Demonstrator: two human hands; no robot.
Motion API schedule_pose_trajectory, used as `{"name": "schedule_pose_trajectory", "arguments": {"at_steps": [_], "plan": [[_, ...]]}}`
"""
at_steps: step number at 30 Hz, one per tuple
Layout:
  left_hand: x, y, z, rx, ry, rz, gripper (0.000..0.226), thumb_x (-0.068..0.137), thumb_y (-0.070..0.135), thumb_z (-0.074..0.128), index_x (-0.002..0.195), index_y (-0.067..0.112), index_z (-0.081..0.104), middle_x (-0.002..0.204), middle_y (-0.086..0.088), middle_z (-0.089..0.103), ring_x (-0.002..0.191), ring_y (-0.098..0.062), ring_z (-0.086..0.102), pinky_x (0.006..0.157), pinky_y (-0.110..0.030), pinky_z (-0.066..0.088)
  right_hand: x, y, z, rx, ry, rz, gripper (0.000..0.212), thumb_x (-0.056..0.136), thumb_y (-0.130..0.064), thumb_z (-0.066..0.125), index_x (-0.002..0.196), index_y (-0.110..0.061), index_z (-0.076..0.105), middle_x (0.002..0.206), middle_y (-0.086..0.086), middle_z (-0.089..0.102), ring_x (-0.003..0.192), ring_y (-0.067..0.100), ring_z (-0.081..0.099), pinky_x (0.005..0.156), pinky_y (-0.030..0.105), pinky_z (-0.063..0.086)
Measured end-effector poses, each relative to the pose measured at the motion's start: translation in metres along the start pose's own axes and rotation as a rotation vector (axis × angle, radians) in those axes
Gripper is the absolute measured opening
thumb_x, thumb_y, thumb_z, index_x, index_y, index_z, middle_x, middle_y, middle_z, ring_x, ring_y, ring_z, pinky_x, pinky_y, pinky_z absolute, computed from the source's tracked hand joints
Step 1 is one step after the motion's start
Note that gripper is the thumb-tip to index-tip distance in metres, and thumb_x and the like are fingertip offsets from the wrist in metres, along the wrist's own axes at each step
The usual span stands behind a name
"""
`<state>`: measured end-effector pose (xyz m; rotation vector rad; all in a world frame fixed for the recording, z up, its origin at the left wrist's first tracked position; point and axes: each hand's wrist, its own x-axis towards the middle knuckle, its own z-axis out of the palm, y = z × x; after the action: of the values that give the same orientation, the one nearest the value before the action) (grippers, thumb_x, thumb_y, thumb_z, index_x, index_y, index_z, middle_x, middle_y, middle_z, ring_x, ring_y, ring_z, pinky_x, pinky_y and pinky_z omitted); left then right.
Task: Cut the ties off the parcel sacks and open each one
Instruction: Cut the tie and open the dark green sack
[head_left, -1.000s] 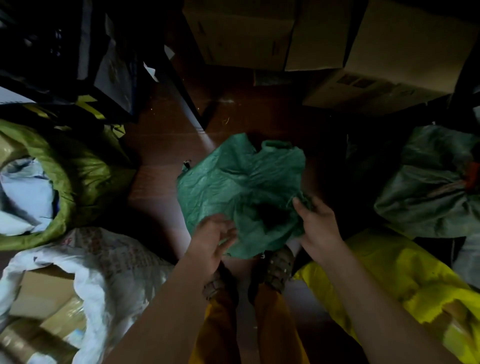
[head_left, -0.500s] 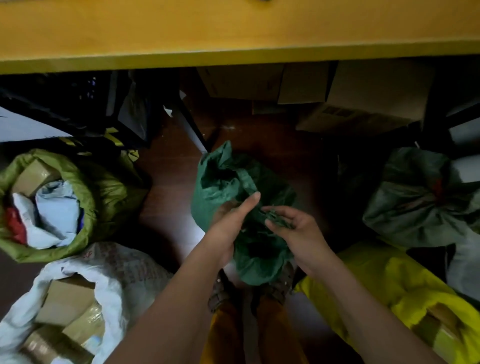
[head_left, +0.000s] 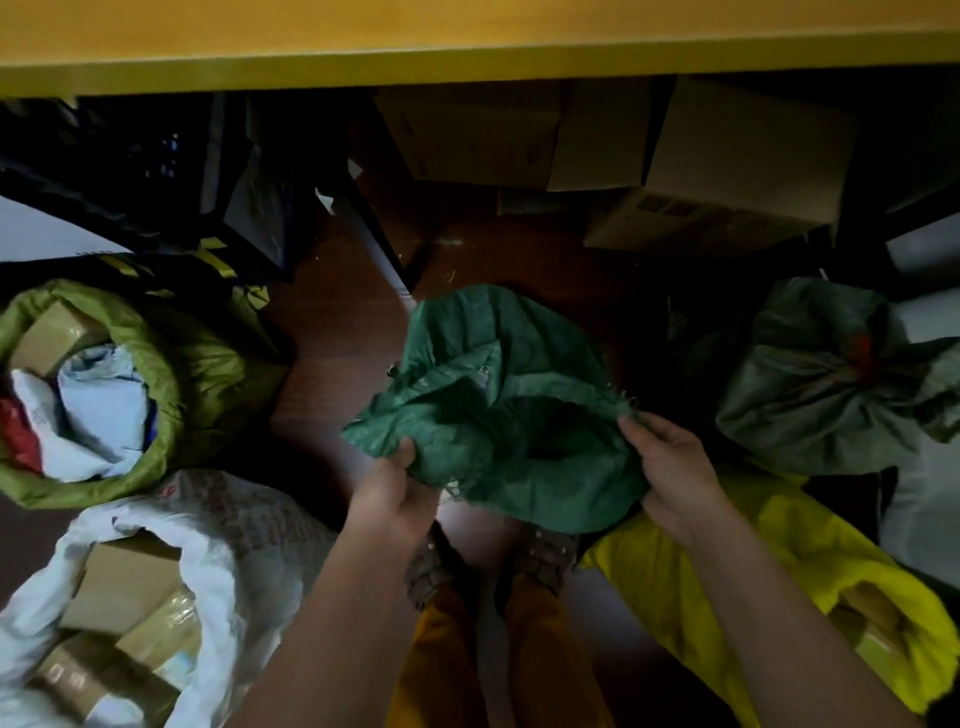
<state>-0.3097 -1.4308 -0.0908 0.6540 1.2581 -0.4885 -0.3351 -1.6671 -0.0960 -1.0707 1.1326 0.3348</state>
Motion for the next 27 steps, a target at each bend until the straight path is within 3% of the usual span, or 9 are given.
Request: {"name": "schedule_pose_trajectory", "arguments": {"at_steps": [2,8,11,15,17,19,21,24,27], "plan": [[-0.001,0.009,-0.006,-0.004,0.024,-0.017,0.034,0.102,0.014,0.036,0.13,0.001,0.051,0.127,-0.018,0.059,0.105,-0.034,0.06,0.079,-0.048,0.047,0.003,-0.007,-0.006,0.08,-0.032,0.03,0.02,0.099,-0.013,0.052,0.112,-0.008,0.066,0.094,0.009,0.075,0.085,0.023,0.073,0.061,0.031,0.059],[-0.009,0.026,-0.016,0.063,0.063,0.034,0.034,0.093,0.017,0.038,0.115,0.005,0.062,0.114,-0.022,0.066,0.099,-0.036,0.063,0.078,-0.047,0.05,0.007,-0.02,-0.017,0.227,0.067,0.099,0.022,0.098,-0.025,0.053,0.113,-0.014,0.066,0.112,0.01,0.07,0.099,0.026,0.067,0.07,0.034,0.055],[-0.003,0.016,-0.011,0.525,0.302,0.242,0.047,0.088,0.016,0.056,0.132,0.004,0.043,0.129,-0.022,0.052,0.104,-0.037,0.056,0.085,-0.041,0.049,0.003,-0.014,-0.012,0.176,0.014,0.108,0.024,0.101,-0.024,0.048,0.109,-0.013,0.067,0.101,0.01,0.074,0.084,0.022,0.073,0.059,0.03,0.057],[-0.008,-0.001,-0.002,1.679,0.634,0.861,0.088,0.069,0.015,0.074,0.139,0.01,0.021,0.134,-0.02,0.028,0.12,-0.038,0.032,0.095,-0.051,0.035,-0.003,-0.009,-0.006,0.123,-0.001,0.071,0.025,0.102,-0.021,0.047,0.112,-0.009,0.066,0.106,0.012,0.072,0.087,0.022,0.073,0.059,0.03,0.057],[-0.011,-0.007,0.012,1.871,0.373,1.349,0.085,0.061,0.009,0.075,0.134,0.013,0.033,0.131,-0.016,0.034,0.119,-0.034,0.033,0.095,-0.054,0.038,-0.003,-0.006,-0.005,0.071,0.015,0.057,0.026,0.101,-0.019,0.048,0.118,-0.006,0.063,0.111,0.014,0.07,0.095,0.027,0.071,0.067,0.035,0.058],[-0.009,-0.015,0.035,1.852,-0.09,1.571,0.072,0.066,0.008,0.067,0.134,0.014,0.042,0.134,-0.008,0.038,0.123,-0.029,0.036,0.098,-0.051,0.039,-0.002,-0.001,-0.005,0.013,0.014,0.033,0.028,0.101,-0.018,0.05,0.122,-0.004,0.061,0.117,0.016,0.068,0.105,0.03,0.067,0.082,0.042,0.056],[-0.005,-0.024,0.061,1.969,-0.388,1.51,0.064,0.08,0.016,0.061,0.141,0.022,0.04,0.146,0.0,0.035,0.135,-0.022,0.029,0.109,-0.044,0.028,-0.003,0.002,-0.005,-0.043,-0.019,-0.007,0.024,0.1,-0.018,0.052,0.114,-0.004,0.066,0.112,0.015,0.07,0.103,0.029,0.068,0.083,0.042,0.057],[0.014,-0.032,0.085,2.23,-0.518,1.208,0.044,0.092,0.028,0.059,0.135,0.027,0.05,0.153,0.005,0.033,0.143,-0.018,0.022,0.116,-0.039,0.012,-0.007,0.004,-0.009,-0.043,-0.075,-0.048,0.021,0.099,-0.013,0.053,0.091,-0.006,0.072,0.09,0.012,0.075,0.082,0.024,0.073,0.06,0.028,0.057],[0.024,-0.028,0.092,2.013,-0.518,0.877,0.019,0.095,0.01,0.054,0.109,0.011,0.067,0.116,-0.006,0.064,0.108,-0.02,0.057,0.093,-0.024,0.039,-0.004,0.004,-0.019,-0.059,-0.067,-0.075,0.015,0.095,-0.005,0.057,0.087,-0.005,0.07,0.082,0.01,0.075,0.075,0.019,0.073,0.059,0.025,0.056]]}}
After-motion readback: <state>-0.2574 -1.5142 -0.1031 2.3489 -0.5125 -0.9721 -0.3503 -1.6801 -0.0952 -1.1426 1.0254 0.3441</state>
